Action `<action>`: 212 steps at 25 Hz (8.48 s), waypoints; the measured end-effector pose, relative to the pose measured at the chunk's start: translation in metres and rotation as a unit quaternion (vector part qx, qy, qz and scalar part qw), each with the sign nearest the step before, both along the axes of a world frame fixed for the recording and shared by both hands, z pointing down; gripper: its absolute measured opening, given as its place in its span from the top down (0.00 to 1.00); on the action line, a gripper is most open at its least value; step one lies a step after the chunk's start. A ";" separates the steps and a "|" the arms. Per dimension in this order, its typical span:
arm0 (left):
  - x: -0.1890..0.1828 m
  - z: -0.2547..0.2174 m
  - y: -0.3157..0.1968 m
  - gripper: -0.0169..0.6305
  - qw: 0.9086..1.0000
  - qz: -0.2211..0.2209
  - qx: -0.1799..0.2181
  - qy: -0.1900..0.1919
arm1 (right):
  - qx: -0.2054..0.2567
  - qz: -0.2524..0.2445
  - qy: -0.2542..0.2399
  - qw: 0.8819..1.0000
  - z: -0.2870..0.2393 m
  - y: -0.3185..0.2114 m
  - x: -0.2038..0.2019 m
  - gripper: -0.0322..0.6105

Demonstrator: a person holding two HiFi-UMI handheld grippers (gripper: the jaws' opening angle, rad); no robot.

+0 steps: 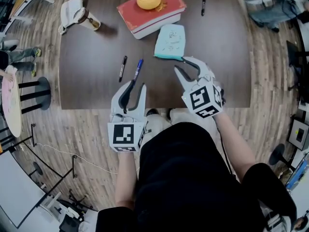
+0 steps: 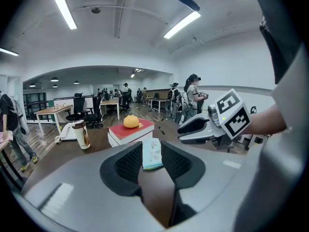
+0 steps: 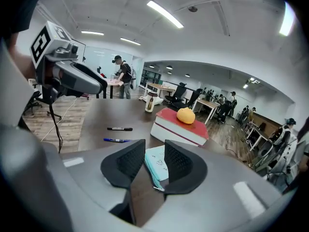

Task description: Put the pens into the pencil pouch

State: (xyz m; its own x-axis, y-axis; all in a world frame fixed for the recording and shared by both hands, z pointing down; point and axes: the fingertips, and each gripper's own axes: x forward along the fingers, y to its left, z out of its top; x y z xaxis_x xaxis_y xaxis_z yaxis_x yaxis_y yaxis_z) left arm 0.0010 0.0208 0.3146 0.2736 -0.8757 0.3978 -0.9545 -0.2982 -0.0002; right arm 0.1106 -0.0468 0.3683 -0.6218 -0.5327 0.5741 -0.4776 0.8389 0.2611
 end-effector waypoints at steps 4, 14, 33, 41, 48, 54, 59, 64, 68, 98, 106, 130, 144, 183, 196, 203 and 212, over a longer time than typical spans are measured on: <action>0.003 0.005 0.001 0.79 1.000 -0.003 -0.001 0.002 | -0.002 -0.001 0.016 1.000 0.016 -0.003 0.001 0.79; -0.006 0.026 0.002 0.79 1.000 0.007 -0.018 0.020 | 0.003 0.043 0.041 0.998 0.047 -0.015 -0.004 0.79; -0.021 0.074 -0.035 0.79 0.995 0.082 -0.042 0.026 | -0.012 0.054 0.143 0.988 0.130 -0.033 -0.021 0.74; -0.025 0.101 -0.043 0.79 0.991 0.115 -0.060 0.031 | -0.020 0.074 0.169 0.983 0.155 -0.040 -0.026 0.73; -0.031 0.123 -0.046 0.79 0.987 0.138 -0.076 0.029 | -0.024 0.082 0.189 0.978 0.176 -0.047 -0.030 0.73; -0.034 0.136 -0.046 0.79 0.983 0.156 -0.092 0.028 | -0.019 0.080 0.203 0.976 0.186 -0.053 -0.034 0.73; -0.034 0.140 -0.044 0.79 0.981 0.168 -0.097 0.024 | -0.011 0.077 0.206 0.975 0.191 -0.053 -0.041 0.73; -0.036 0.144 -0.040 0.79 0.979 0.168 -0.114 0.019 | -0.004 0.081 0.206 0.975 0.194 -0.057 -0.043 0.73; -0.036 0.144 -0.040 0.79 0.980 0.169 -0.106 0.021 | -0.002 0.085 0.206 0.975 0.195 -0.059 -0.042 0.73; -0.024 0.141 -0.048 0.79 0.981 0.159 -0.109 0.023 | -0.023 0.069 0.191 0.979 0.194 -0.073 -0.037 0.86; -0.027 0.144 -0.047 0.79 0.982 0.152 -0.109 0.024 | -0.042 0.070 0.181 0.980 0.192 -0.073 -0.037 0.89; -0.033 0.117 -0.060 0.80 0.986 0.148 -0.066 0.027 | -0.007 0.108 0.160 0.981 0.115 -0.071 -0.025 0.91; -0.034 0.106 -0.063 0.80 0.988 0.144 -0.051 0.027 | 0.002 0.140 0.135 0.981 0.069 -0.080 -0.019 0.91; -0.071 0.230 -0.023 0.79 0.982 0.093 -0.163 -0.015 | -0.002 0.133 0.132 0.982 0.029 -0.079 -0.041 0.91; -0.080 0.260 -0.011 0.81 0.976 0.097 -0.194 -0.029 | -0.009 0.135 0.132 0.982 0.028 -0.079 -0.045 0.91; -0.079 0.267 -0.006 0.83 0.974 0.106 -0.193 -0.047 | -0.011 0.133 0.133 0.982 0.029 -0.079 -0.044 0.91; -0.079 0.270 -0.006 0.88 0.972 0.103 -0.201 -0.070 | -0.008 0.127 0.139 0.982 0.029 -0.077 -0.046 0.91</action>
